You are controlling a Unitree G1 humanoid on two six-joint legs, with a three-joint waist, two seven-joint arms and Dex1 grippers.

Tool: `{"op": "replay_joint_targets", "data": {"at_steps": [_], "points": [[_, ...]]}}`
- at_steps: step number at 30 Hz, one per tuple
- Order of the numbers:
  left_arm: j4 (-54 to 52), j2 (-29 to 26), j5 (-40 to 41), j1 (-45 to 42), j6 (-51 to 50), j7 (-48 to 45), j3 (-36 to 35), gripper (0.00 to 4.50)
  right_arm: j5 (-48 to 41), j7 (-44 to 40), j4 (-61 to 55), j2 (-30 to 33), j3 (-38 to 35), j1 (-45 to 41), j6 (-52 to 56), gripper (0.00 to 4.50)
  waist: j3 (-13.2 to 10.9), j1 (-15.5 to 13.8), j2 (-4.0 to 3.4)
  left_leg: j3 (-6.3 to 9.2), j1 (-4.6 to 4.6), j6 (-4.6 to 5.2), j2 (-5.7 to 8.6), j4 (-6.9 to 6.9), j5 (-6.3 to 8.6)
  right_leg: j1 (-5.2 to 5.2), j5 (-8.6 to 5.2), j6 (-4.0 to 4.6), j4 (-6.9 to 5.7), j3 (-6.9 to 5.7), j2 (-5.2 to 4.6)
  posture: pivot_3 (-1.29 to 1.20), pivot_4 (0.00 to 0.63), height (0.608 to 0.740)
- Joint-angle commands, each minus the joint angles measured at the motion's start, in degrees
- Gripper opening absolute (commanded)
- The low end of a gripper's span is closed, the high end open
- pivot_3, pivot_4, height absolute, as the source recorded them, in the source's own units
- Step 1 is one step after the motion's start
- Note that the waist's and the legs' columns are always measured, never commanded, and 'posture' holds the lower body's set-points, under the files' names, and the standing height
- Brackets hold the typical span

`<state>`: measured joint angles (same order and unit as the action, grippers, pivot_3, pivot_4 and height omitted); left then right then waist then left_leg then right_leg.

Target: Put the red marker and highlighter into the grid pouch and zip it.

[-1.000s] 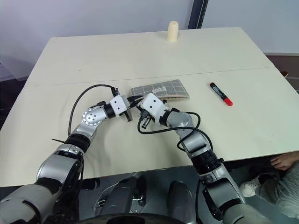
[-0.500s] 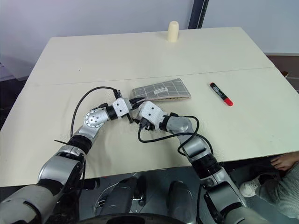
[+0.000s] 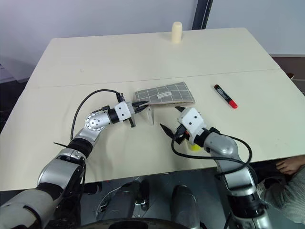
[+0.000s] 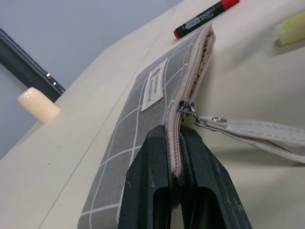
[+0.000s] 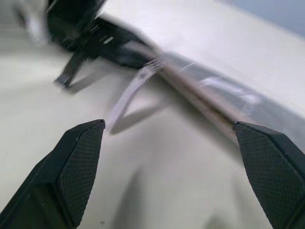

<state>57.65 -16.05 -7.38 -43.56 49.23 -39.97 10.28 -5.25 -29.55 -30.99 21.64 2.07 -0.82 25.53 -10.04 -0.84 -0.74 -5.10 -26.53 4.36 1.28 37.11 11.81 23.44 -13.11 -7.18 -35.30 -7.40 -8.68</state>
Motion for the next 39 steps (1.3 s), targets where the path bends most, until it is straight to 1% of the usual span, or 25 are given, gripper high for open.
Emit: {"op": "replay_joint_targets", "data": {"at_steps": [1,5,7,12,17,20,21,22,24,25,26,28,30,39], "points": [[-0.2,-0.3,0.5,-1.2,1.0,-0.3,-0.2,0.0,1.7,6.7,-6.6,-2.5,-0.7,6.2,4.9,4.46,0.0,0.0,0.0,0.0,0.0,0.0,0.0,0.0,0.0,0.0,0.0,0.0,0.02,0.0,-0.01,0.0,0.15,0.74],[0.1,-0.1,0.4,-1.3,1.3,-0.8,0.0,0.0,2.4,10.3,-10.5,-3.6,-0.9,13.2,9.4,4.46,0.0,0.1,0.0,-0.02,-0.01,0.01,0.01,-0.03,0.01,-0.01,0.0,0.0,0.11,0.02,0.01,0.0,0.15,0.74],[0.2,0.0,0.3,-1.4,1.5,-1.1,0.2,0.0,2.4,11.6,-11.8,-3.8,-1.7,15.0,11.4,4.46,0.0,0.0,0.0,-0.01,0.0,0.01,0.0,-0.04,0.01,-0.01,-0.01,0.01,0.12,0.03,0.01,0.0,0.15,0.74],[0.7,0.2,0.4,-2.0,1.3,-1.0,-0.1,0.0,2.3,13.6,-12.5,-3.8,-2.8,18.3,14.7,4.46,0.0,-0.6,0.0,0.06,0.0,0.0,-0.04,-0.11,0.02,-0.01,-0.05,0.0,0.16,0.01,0.02,0.0,0.15,0.74],[0.7,0.2,0.4,-2.0,1.3,-0.8,-0.2,0.0,-0.6,15.9,-10.5,-7.3,-5.6,18.4,21.1,4.46,0.0,-1.6,0.02,0.08,-0.03,0.01,-0.03,-0.13,0.04,-0.02,-0.05,-0.02,0.19,-0.09,0.04,0.0,0.15,0.74],[0.5,0.1,0.2,-1.9,1.5,-0.7,0.0,0.0,-2.6,16.0,-9.6,-8.4,-6.9,17.6,22.8,3.63,0.1,-1.6,0.08,0.13,-0.02,0.01,-0.04,-0.1,0.04,-0.09,-0.05,-0.02,0.19,-0.14,0.05,0.0,0.15,0.74],[0.4,0.1,0.2,-1.8,1.5,-0.7,0.0,0.0,-3.2,16.1,-9.2,-8.3,-7.6,16.9,23.0,3.19,0.1,-1.6,0.11,0.15,-0.01,0.01,-0.04,-0.1,0.04,-0.1,-0.05,-0.02,0.2,-0.14,0.04,0.0,0.15,0.74],[0.3,0.1,0.3,-1.8,1.4,-0.7,-0.1,0.0,-3.5,16.2,-9.0,-8.1,-8.1,16.2,23.1,2.59,0.1,-1.6,0.12,0.15,-0.01,0.01,-0.04,-0.09,0.04,-0.11,-0.05,-0.01,0.2,-0.14,0.04,0.0,0.15,0.74],[0.2,0.2,0.4,-1.7,1.3,-0.7,-0.1,0.0,-3.8,16.3,-8.5,-7.7,-8.7,14.9,23.2,1.69,0.1,-1.5,0.13,0.14,-0.01,0.01,-0.04,-0.09,0.04,-0.11,-0.05,-0.01,0.23,-0.13,0.03,0.0,0.15,0.74],[0.1,0.3,0.4,-1.7,1.4,-0.7,-0.1,0.0,-4.4,16.1,-8.1,-7.7,-9.2,13.7,22.8,1.12,0.1,-1.5,0.13,0.15,-0.01,0.01,-0.04,-0.09,0.04,-0.1,-0.05,-0.01,0.23,-0.13,0.03,0.0,0.15,0.74],[0.1,0.3,0.4,-1.8,1.3,-0.7,-0.1,0.0,-4.7,15.2,-7.8,-6.9,-9.0,12.4,21.4,0.89,0.1,-1.4,0.13,0.14,-0.01,0.01,-0.04,-0.09,0.04,-0.1,-0.05,-0.02,0.23,-0.13,0.04,0.0,0.15,0.74],[0.2,0.4,0.2,-1.9,1.4,-0.7,0.0,0.0,-3.8,12.6,-6.9,-3.5,-7.3,9.9,17.3,0.91,0.1,-1.3,0.11,0.11,-0.01,0.01,-0.04,-0.05,0.04,-0.09,-0.04,-0.02,0.23,-0.1,0.04,0.0,0.15,0.74],[0.2,0.5,0.1,-2.1,1.4,-0.7,0.2,0.0,-3.7,11.0,-6.0,-1.4,-6.5,7.7,15.0,0.91,0.1,-1.3,0.11,0.03,-0.01,0.01,-0.03,-0.01,0.03,-0.07,-0.04,-0.02,0.23,-0.06,0.04,0.0,0.15,0.74],[0.1,1.3,-0.6,-2.7,1.8,-0.5,0.7,0.0,-4.0,8.9,0.7,1.0,-5.8,1.2,11.6,0.91,0.1,-1.4,0.14,0.02,-0.04,0.03,-0.03,0.02,0.03,-0.07,-0.03,-0.03,0.22,-0.09,0.06,0.0,0.15,0.74]]}}
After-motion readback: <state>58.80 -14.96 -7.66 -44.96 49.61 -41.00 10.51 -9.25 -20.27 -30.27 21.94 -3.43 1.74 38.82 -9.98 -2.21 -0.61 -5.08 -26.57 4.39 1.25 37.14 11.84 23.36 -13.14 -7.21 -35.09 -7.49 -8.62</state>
